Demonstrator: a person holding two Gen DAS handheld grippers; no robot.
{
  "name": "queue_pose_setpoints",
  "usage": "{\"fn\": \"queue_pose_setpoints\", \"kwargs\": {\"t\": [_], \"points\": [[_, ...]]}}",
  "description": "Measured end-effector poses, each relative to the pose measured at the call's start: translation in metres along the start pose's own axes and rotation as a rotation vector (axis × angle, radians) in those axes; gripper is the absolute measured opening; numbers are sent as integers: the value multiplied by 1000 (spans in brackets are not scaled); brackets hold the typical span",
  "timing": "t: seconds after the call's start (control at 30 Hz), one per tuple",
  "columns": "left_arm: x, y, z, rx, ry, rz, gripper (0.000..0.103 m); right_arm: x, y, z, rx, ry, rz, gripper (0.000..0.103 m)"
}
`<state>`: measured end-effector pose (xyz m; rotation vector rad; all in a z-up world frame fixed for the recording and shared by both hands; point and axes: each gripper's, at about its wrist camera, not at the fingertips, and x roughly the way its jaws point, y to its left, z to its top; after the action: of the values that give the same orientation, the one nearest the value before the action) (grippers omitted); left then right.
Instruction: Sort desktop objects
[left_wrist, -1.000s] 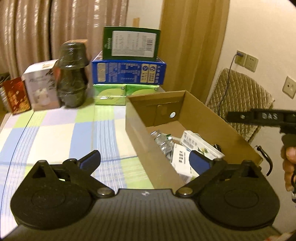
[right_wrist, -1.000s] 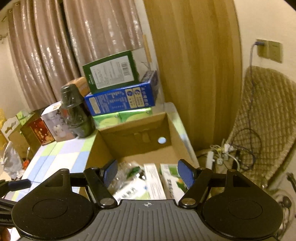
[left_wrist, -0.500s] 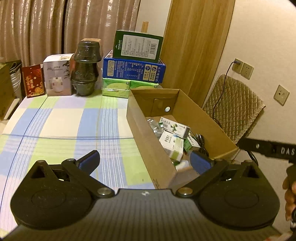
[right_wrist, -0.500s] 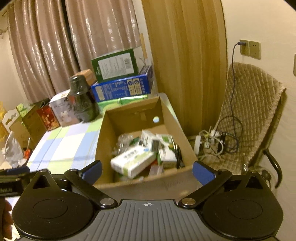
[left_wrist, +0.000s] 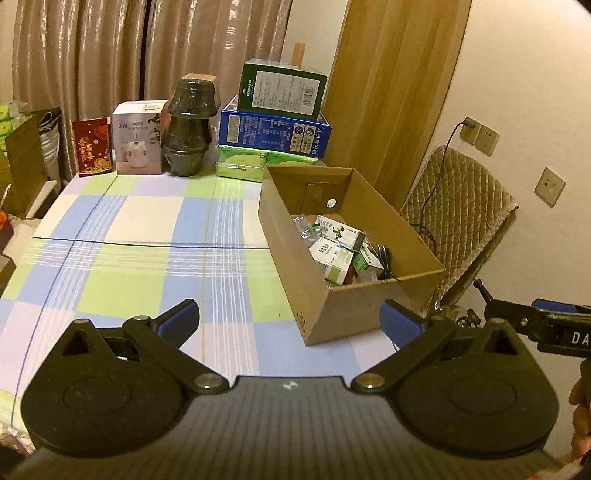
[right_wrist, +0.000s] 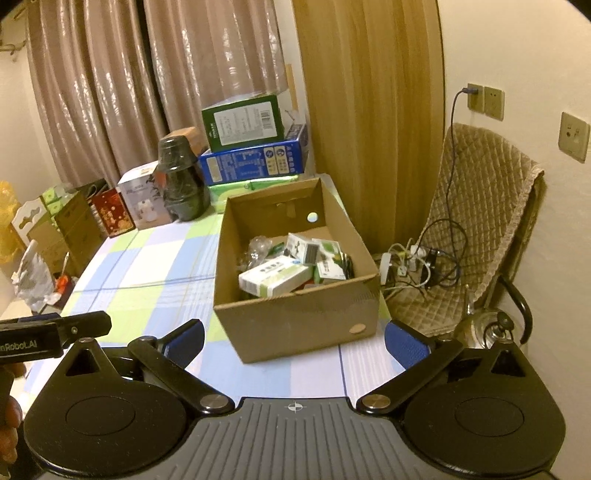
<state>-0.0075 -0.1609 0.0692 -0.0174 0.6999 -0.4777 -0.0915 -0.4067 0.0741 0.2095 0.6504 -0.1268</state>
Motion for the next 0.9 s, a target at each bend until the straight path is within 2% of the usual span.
{"fn": "queue_pose_setpoints", "kwargs": {"t": [0.5,0.9], "points": [[-43,-19,-29,20,19,59,102,-46,14,-26,-59,8,50,101],[-49,-13,-53,28,63,109,102,-49,33,-42,-84,47,68,101]]}}
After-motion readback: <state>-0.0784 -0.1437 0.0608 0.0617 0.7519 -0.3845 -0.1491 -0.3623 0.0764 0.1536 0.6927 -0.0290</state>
